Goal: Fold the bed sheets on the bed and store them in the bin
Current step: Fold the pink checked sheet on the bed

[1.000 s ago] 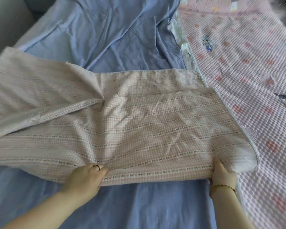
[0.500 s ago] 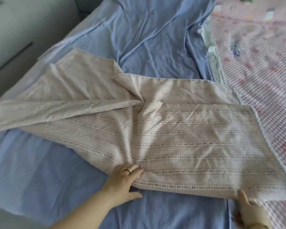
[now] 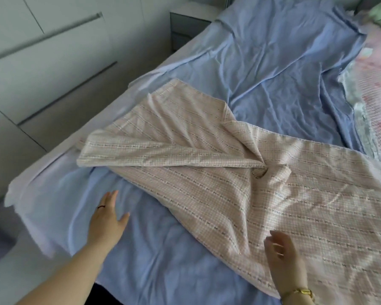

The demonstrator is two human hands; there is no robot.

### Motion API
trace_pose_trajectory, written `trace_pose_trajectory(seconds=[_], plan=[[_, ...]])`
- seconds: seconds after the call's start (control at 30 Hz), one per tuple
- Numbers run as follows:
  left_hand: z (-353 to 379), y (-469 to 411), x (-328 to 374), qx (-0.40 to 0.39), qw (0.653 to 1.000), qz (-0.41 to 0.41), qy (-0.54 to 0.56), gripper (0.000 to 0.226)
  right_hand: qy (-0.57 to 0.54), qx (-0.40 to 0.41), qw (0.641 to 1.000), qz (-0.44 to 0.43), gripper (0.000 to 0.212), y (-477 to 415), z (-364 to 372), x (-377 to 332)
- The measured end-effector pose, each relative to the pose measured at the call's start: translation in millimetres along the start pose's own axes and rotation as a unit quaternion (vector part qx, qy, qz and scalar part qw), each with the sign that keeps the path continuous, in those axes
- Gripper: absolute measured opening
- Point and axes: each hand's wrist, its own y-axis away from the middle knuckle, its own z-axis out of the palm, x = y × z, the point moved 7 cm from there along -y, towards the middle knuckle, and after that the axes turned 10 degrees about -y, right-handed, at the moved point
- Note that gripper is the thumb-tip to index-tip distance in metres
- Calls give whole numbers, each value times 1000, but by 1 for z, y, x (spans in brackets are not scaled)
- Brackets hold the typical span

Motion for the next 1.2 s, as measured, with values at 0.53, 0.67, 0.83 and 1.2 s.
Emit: trace_pose_trajectory(seconds=[0.53, 0.67, 0.83, 1.2], plan=[[-39, -252, -134, -98, 974, 121, 164, 60, 366, -189, 860, -301, 92, -29, 482, -154], [-51, -277, -128, -84, 971, 89, 204, 55, 190, -221, 930, -225, 19, -47, 453, -171], [-47, -301, -94, -232, 925, 92, 287, 78, 42, -109, 992, -56, 33, -96, 395, -215], [-31, -314, -90, -250, 961, 103, 61, 48, 234, -150, 956, -93, 32, -192, 433, -265]])
